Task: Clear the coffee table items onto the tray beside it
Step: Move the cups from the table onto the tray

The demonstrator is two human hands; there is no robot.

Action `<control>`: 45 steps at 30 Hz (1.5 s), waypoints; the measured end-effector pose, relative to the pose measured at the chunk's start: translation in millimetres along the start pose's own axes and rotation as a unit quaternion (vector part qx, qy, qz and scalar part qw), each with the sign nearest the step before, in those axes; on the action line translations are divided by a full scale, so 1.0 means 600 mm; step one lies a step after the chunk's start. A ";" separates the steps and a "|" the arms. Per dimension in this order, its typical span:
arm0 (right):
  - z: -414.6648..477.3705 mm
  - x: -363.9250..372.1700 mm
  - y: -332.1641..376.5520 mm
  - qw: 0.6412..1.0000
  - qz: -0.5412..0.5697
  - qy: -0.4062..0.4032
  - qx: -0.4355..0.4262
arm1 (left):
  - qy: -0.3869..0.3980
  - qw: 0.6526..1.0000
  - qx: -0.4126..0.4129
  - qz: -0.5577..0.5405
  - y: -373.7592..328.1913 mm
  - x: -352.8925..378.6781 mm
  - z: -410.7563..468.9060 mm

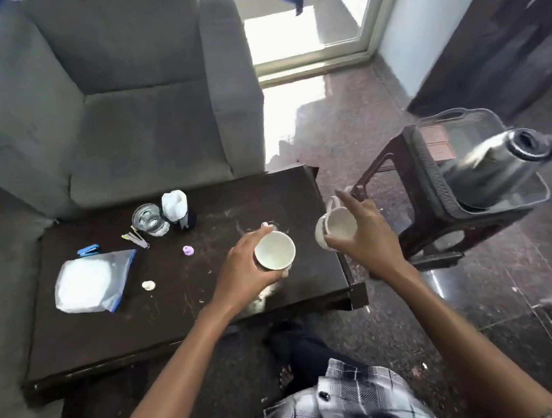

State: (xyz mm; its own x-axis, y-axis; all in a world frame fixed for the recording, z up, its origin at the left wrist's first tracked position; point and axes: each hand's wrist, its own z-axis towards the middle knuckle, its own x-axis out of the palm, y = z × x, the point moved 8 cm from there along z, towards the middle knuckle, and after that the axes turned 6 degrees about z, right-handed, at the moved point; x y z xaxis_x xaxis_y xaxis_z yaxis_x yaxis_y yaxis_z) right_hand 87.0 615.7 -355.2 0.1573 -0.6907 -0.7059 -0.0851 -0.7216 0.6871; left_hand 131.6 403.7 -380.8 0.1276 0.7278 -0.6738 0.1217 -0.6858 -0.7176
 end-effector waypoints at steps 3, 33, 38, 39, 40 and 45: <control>-0.071 -0.056 -0.002 0.999 0.030 -0.033 -0.012 | 0.004 1.000 0.023 -0.006 -0.040 0.020 -0.039; -0.032 -0.559 -0.419 0.980 0.082 -0.171 0.059 | 0.066 0.993 0.080 -0.062 -0.525 0.431 0.116; 0.019 -0.605 -0.469 0.976 0.107 -0.179 0.067 | 0.057 0.995 0.065 -0.051 -0.543 0.448 0.159; 0.030 -0.612 -0.478 0.975 0.113 -0.180 0.069 | 0.054 0.995 0.058 -0.052 -0.543 0.450 0.172; 0.041 -0.620 -0.486 0.974 0.116 -0.181 0.071 | 0.053 0.996 0.051 -0.055 -0.545 0.452 0.185; 0.110 -0.658 -0.513 0.972 0.112 -0.190 0.082 | 0.043 0.996 0.035 -0.076 -0.561 0.460 0.268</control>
State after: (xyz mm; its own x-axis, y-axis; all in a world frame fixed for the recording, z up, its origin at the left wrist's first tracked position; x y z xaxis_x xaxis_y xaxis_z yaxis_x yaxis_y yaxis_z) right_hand -14.0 1107.5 -299.4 -0.2550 -0.7769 -0.5757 -0.2368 -0.5270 0.8162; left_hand -32.6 836.8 -353.5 0.1962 0.8174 -0.5417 0.0772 -0.5636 -0.8224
